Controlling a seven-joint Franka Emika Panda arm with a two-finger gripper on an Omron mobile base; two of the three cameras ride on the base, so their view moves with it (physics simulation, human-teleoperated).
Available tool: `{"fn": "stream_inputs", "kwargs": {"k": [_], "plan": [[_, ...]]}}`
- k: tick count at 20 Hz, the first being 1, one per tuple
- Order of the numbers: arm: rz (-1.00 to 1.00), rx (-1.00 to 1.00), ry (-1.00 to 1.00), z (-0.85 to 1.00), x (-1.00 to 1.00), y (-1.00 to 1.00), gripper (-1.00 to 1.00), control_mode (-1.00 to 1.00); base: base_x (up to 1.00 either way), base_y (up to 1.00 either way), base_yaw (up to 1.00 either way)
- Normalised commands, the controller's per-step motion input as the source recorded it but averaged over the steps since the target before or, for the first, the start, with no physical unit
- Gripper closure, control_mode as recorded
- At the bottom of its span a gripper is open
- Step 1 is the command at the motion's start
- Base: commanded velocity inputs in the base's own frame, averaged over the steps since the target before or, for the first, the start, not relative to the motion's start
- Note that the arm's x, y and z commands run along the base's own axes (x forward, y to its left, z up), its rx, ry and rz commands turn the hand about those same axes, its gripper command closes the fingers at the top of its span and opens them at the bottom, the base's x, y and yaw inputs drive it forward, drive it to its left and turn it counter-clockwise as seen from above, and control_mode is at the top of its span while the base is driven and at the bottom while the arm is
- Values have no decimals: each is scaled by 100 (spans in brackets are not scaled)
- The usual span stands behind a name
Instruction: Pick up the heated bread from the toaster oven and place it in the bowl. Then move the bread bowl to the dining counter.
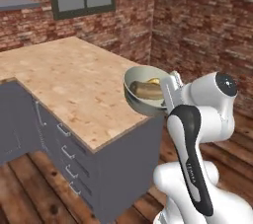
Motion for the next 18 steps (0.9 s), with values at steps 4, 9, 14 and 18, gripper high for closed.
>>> {"fn": "stream_inputs", "kwargs": {"k": [4,9,14,18], "plan": [[0,0,0,0,0,0,100,100,55,-33,62],[0,0,0,0,0,0,100,100,30,-33,29],[0,0,0,0,0,0,100,100,29,-100,19],[0,0,0,0,0,0,100,100,74,-94,11]]}}
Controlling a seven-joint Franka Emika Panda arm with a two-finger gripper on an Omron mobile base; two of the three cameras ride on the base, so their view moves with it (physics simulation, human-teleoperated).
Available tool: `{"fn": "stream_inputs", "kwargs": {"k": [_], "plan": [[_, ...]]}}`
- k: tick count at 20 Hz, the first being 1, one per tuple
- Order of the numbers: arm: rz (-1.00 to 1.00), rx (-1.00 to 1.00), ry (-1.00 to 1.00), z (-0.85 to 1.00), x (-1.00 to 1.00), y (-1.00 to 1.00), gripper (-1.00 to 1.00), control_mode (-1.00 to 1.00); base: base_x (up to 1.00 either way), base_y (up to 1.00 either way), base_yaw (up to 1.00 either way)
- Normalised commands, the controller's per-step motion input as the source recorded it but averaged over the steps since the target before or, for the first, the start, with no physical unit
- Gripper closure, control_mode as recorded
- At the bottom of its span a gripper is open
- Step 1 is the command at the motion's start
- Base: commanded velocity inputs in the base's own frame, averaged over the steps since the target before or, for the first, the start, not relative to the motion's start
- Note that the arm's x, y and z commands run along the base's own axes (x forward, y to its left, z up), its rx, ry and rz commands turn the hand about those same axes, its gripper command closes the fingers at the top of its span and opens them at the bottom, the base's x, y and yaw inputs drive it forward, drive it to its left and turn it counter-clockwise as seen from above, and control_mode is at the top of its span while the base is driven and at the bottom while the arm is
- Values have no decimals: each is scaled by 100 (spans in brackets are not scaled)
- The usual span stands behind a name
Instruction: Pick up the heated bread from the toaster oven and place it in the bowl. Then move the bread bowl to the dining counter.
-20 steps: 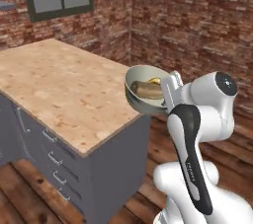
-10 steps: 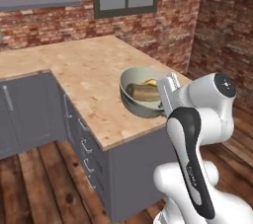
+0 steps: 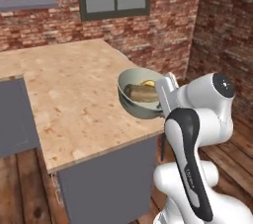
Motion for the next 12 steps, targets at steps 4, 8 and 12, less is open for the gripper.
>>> {"fn": "stream_inputs", "kwargs": {"k": [4,8,12], "plan": [[0,0,0,0,0,0,100,100,68,-16,3],[2,-2,0,-2,51,4,100,-100,16,0,2],[1,-2,2,0,53,0,100,-100,0,0,0]]}}
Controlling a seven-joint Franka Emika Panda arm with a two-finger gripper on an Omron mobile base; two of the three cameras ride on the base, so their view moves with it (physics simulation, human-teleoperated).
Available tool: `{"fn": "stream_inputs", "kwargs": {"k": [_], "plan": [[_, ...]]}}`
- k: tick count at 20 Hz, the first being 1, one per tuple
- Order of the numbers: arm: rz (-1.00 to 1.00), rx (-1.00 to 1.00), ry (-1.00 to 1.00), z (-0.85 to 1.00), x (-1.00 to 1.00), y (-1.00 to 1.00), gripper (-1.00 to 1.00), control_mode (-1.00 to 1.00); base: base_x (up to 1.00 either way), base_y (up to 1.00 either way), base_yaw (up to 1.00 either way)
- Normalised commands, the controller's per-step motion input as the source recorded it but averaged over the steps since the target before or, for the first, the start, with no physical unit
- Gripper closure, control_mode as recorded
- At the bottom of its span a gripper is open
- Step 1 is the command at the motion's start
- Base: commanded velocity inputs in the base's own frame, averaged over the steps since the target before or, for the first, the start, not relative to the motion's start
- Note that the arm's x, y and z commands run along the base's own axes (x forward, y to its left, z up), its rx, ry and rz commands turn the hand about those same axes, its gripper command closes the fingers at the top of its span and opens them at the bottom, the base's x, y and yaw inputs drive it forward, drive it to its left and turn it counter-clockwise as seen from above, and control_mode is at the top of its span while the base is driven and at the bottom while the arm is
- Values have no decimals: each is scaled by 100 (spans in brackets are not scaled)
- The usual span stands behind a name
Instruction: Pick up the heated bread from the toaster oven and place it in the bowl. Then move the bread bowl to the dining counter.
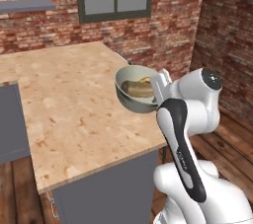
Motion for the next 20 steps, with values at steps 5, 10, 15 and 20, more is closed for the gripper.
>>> {"fn": "stream_inputs", "kwargs": {"k": [5,10,15,20], "plan": [[0,-7,5,-16,61,16,100,-100,0,0,0],[0,-2,1,-35,60,43,100,-100,0,0,0],[0,-3,0,-25,71,33,100,-100,0,0,0],[0,-5,0,-16,71,17,100,-100,0,0,0]]}}
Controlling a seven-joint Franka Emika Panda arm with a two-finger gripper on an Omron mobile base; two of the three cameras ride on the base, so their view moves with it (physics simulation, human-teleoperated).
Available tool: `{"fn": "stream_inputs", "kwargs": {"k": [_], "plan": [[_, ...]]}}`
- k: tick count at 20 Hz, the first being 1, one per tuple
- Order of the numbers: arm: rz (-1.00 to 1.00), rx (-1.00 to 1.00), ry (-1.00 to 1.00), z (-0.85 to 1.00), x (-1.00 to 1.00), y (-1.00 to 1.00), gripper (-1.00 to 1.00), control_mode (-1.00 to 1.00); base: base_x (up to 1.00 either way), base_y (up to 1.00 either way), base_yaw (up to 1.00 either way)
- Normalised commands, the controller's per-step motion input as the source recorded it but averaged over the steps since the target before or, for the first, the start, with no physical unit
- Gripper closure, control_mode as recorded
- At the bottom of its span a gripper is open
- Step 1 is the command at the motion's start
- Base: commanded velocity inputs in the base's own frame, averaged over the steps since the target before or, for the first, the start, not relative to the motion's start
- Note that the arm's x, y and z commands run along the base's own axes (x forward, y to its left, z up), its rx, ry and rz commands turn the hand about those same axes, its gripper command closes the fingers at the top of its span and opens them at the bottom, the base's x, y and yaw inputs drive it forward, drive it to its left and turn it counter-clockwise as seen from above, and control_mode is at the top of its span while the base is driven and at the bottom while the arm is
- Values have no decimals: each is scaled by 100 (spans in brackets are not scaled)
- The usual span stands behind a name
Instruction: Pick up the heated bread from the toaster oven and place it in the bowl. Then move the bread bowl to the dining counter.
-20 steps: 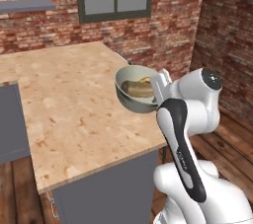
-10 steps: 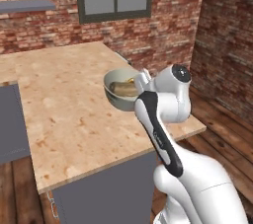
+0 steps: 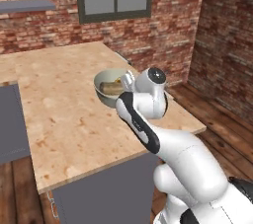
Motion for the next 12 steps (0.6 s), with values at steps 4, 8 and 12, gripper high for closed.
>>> {"fn": "stream_inputs", "kwargs": {"k": [4,8,12], "plan": [[0,-5,6,-22,78,14,100,-100,0,0,0],[0,-6,18,-49,75,14,100,-100,0,0,0],[0,-8,12,-64,67,10,100,-100,0,0,0]]}}
